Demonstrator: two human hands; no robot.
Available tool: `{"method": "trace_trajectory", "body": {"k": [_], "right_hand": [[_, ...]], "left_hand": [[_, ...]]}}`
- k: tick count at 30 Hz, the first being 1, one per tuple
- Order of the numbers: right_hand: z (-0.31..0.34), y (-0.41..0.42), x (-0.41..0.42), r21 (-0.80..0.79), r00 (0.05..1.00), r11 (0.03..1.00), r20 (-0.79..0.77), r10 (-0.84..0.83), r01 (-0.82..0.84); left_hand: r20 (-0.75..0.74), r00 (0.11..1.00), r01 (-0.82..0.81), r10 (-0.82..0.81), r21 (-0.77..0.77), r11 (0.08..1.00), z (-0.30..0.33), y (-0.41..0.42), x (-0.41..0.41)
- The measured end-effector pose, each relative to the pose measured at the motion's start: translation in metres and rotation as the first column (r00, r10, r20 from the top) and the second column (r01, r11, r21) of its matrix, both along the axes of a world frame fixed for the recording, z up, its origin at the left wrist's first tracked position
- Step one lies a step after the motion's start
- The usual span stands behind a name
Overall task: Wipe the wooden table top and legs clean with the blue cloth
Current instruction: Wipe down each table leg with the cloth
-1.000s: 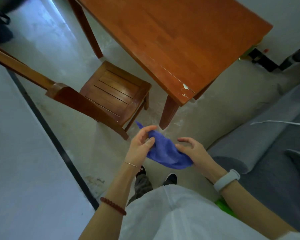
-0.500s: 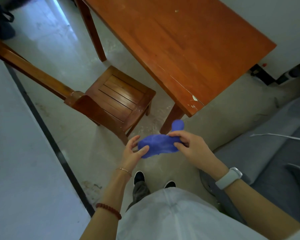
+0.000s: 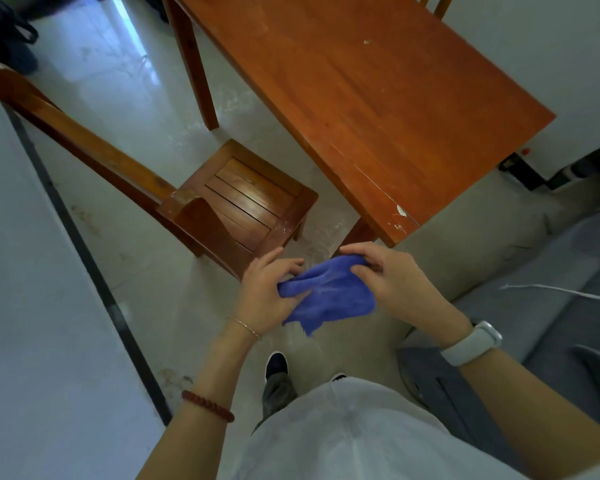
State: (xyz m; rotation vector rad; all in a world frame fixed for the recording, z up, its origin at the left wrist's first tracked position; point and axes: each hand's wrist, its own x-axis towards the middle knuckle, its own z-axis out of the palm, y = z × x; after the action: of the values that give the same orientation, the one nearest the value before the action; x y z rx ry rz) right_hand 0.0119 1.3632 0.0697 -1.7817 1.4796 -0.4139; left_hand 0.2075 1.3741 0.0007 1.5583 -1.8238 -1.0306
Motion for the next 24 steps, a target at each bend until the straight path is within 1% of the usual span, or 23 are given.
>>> {"method": "trace_trajectory", "body": {"k": [2, 3, 4, 5, 6, 7, 8, 9, 11, 15, 17, 19, 20, 21, 22, 23, 24], "right_hand": [[-0.004, 0.001, -0.001, -0.062, 0.998, 0.998, -0.07, -0.003, -0.002], [-0.005, 0.001, -0.002, -0.074, 0.998, 0.997, -0.064, -0.01, 0.005], [-0.007, 0.001, -0.003, -0.064, 1.0, 0.998, -0.021, -0.021, 0.02], [-0.008, 0.0, -0.003, -0.015, 0.997, 0.999, 0.067, -0.044, 0.045], [-0.009, 0.0, -0.004, 0.09, 0.977, 0.993, 0.192, -0.088, 0.072], [-0.009, 0.0, -0.004, 0.23, 0.932, 0.97, 0.331, -0.148, 0.072], [-0.01, 0.001, -0.005, 0.351, 0.877, 0.936, 0.437, -0.202, 0.041], [-0.013, 0.002, -0.005, 0.434, 0.834, 0.901, 0.5, -0.235, -0.007], [-0.02, 0.004, -0.002, 0.524, 0.79, 0.846, 0.559, -0.25, -0.103], [-0.028, 0.006, 0.004, 0.567, 0.766, 0.81, 0.584, -0.269, -0.147], [-0.025, 0.004, 0.002, 0.582, 0.745, 0.799, 0.6, -0.292, -0.156], [-0.02, 0.0, 0.0, 0.576, 0.775, 0.809, 0.563, -0.287, -0.119], [-0.018, -0.001, 0.0, 0.562, 0.813, 0.824, 0.513, -0.275, -0.075], [-0.016, -0.003, 0.0, 0.534, 0.857, 0.845, 0.445, -0.26, -0.021], [-0.015, -0.005, 0.0, 0.492, 0.891, 0.87, 0.375, -0.256, 0.043], [-0.014, -0.006, 0.0, 0.441, 0.91, 0.89, 0.314, -0.272, 0.114], [-0.015, -0.007, -0.001, 0.388, 0.913, 0.903, 0.273, -0.304, 0.185]], "left_hand": [[-0.113, 0.992, 0.069, -0.058, 0.097, 0.993, 0.01, 0.001, 0.005], [-0.145, 0.986, 0.098, -0.078, 0.13, 0.987, 0.013, 0.001, 0.006], [-0.173, 0.981, 0.113, -0.087, 0.145, 0.983, 0.016, 0.001, 0.007], [-0.211, 0.973, 0.122, -0.088, 0.155, 0.98, 0.019, 0.001, 0.009], [-0.259, 0.962, 0.129, -0.083, 0.167, 0.977, 0.022, 0.001, 0.011], [-0.312, 0.947, 0.133, -0.072, 0.181, 0.974, 0.027, 0.002, 0.013], [-0.361, 0.931, 0.132, -0.054, 0.195, 0.972, 0.031, 0.001, 0.015], [-0.406, 0.913, 0.129, -0.034, 0.209, 0.969, 0.036, 0.001, 0.017], [-0.47, 0.883, 0.122, 0.007, 0.245, 0.962, 0.043, 0.0, 0.019], [-0.547, 0.834, 0.146, 0.076, 0.35, 0.925, 0.054, -0.004, 0.02], [-0.556, 0.828, 0.171, 0.079, 0.383, 0.908, 0.059, -0.008, 0.021], [-0.525, 0.847, 0.168, 0.091, 0.425, 0.889, 0.058, -0.014, 0.019], [-0.495, 0.859, 0.133, 0.13, 0.461, 0.877, 0.055, -0.016, 0.017], [-0.484, 0.851, 0.097, 0.202, 0.523, 0.847, 0.053, -0.018, 0.015], [-0.51, 0.806, 0.086, 0.301, 0.604, 0.792, 0.048, -0.02, 0.013], [-0.57, 0.71, 0.134, 0.414, 0.686, 0.715, 0.044, -0.021, 0.012], [-0.623, 0.577, 0.222, 0.528, 0.742, 0.633, 0.042, -0.021, 0.012]]}}
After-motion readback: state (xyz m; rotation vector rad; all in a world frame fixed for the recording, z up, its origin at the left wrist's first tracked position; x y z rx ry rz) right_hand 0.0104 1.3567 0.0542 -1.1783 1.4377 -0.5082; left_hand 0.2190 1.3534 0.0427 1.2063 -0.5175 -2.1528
